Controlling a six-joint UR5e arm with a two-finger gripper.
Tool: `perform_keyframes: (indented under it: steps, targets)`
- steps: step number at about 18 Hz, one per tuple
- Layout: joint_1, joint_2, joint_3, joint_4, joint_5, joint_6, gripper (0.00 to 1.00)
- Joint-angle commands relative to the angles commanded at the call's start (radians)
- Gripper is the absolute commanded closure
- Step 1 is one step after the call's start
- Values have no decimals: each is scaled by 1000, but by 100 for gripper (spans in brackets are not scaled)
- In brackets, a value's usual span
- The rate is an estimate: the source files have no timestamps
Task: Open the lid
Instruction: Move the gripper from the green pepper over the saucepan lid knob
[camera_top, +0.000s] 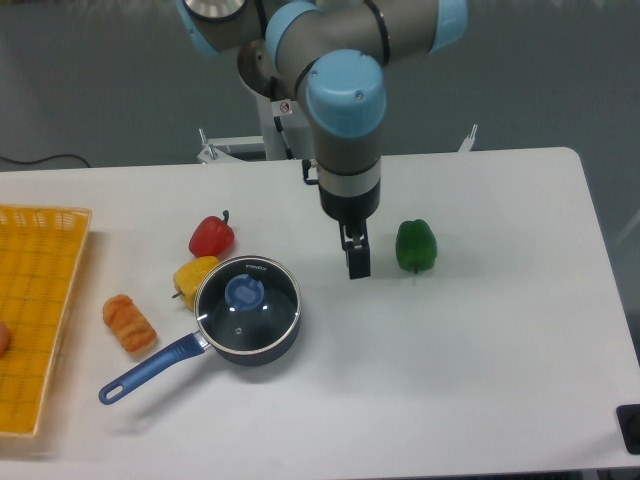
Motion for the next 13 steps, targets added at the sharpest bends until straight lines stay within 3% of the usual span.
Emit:
perform_keyframes:
  steps: [3, 9, 13]
  targets:
    - [-14, -3, -26, 8, -3, -84, 0]
    - [-31, -3, -32, 14, -6, -113, 0]
    - [-106, -26, -9, 14, 2, -340, 0]
